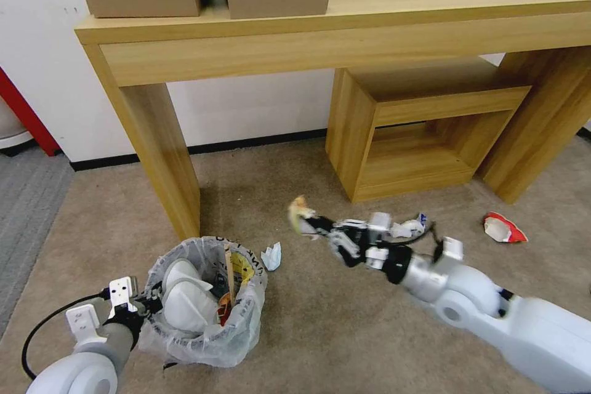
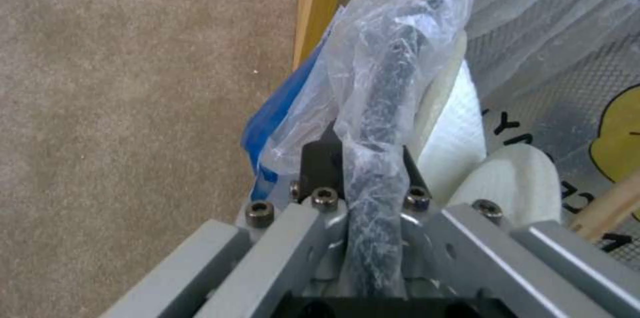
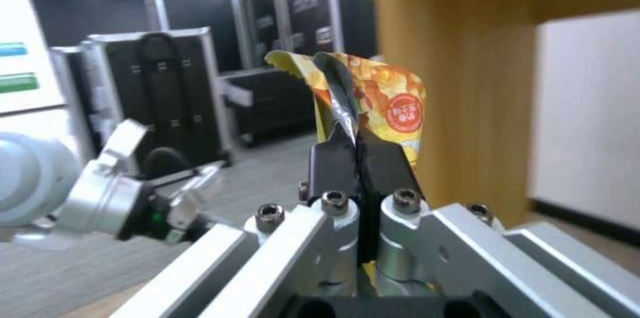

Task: Pick up the trash bin and place the garbage on the floor into it.

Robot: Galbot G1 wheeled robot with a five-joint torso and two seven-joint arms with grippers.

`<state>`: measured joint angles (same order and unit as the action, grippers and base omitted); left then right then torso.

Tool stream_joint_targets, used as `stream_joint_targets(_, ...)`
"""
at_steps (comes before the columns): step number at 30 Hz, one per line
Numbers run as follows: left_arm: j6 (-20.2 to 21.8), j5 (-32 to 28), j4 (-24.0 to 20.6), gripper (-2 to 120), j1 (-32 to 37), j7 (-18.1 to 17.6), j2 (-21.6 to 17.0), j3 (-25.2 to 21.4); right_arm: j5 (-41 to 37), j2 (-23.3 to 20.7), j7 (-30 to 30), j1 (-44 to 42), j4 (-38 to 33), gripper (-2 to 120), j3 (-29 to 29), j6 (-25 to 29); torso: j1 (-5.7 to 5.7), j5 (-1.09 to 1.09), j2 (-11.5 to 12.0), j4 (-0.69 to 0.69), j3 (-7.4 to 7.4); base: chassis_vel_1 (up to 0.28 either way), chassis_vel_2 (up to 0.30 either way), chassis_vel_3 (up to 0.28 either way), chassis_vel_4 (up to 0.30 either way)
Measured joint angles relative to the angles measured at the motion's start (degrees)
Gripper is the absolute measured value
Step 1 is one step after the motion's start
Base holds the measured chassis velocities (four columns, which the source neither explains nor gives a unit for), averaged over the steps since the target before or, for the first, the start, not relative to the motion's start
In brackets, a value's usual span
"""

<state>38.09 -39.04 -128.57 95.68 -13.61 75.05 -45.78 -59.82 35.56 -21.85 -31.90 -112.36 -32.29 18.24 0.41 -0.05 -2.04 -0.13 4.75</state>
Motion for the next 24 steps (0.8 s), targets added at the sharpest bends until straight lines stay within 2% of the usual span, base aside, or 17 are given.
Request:
stream_joint_targets(1, 0.01, 0.08, -0.25, 1, 0.14, -0.01, 0.21, -0.07, -0.54, 1.76, 1.32, 3.10, 0.79, 0, -4.04, -0.58, 0.00, 0.02, 0.00, 0.00, 0.00, 0.000, 0.000, 0.000, 0.000)
stream_joint_targets(2, 0.01, 0.08, -0.25, 1, 0.14, -0.01, 0.21, -0.07, -0.54, 1.76, 1.32, 3.10, 0.79, 0, -4.04, -0.58, 0.00, 0.02, 0.00, 0.00, 0.00, 0.000, 0.000, 0.000, 0.000)
stream_joint_targets(5, 0.01, 0.15, -0.67, 1, 0.22, -0.01, 0.71, -0.29, -1.36, 5.88, 3.98, 10.81, 2.98, 0, -12.65, -2.74, 0.00, 0.01, 0.00, 0.00, 0.00, 0.000, 0.000, 0.000, 0.000)
stream_joint_targets(6, 0.01, 0.15, -0.67, 1, 0.22, -0.01, 0.71, -0.29, -1.36, 5.88, 3.98, 10.81, 2.98, 0, -12.65, -2.74, 0.00, 0.01, 0.00, 0.00, 0.00, 0.000, 0.000, 0.000, 0.000)
stream_joint_targets(9, 0.01, 0.20, -0.91, 1, 0.06, -0.01, 1.31, -0.40, -2.57, 9.33, 6.72, 17.41, 4.38, 0, -19.73, -4.99, 0.00, 0.00, 0.00, -0.01, 0.00, 0.000, 0.000, 0.000, 0.000)
stream_joint_targets(13, 0.01, 0.23, -0.93, 1, -0.27, 0.00, 1.85, -0.54, -3.65, 13.17, 9.12, 21.47, 6.05, 0, -24.93, -6.63, 0.00, -0.01, 0.00, 0.00, 0.00, 0.000, 0.000, 0.000, 0.000)
stream_joint_targets(24, -0.07, -0.01, -1.22, 1, -0.51, -0.03, 2.27, -1.19, -1.60, 18.14, 12.71, 22.30, 11.55, 0, -29.45, -8.31, 0.00, 0.01, 0.00, -0.02, 0.00, 0.000, 0.000, 0.000, 0.000)
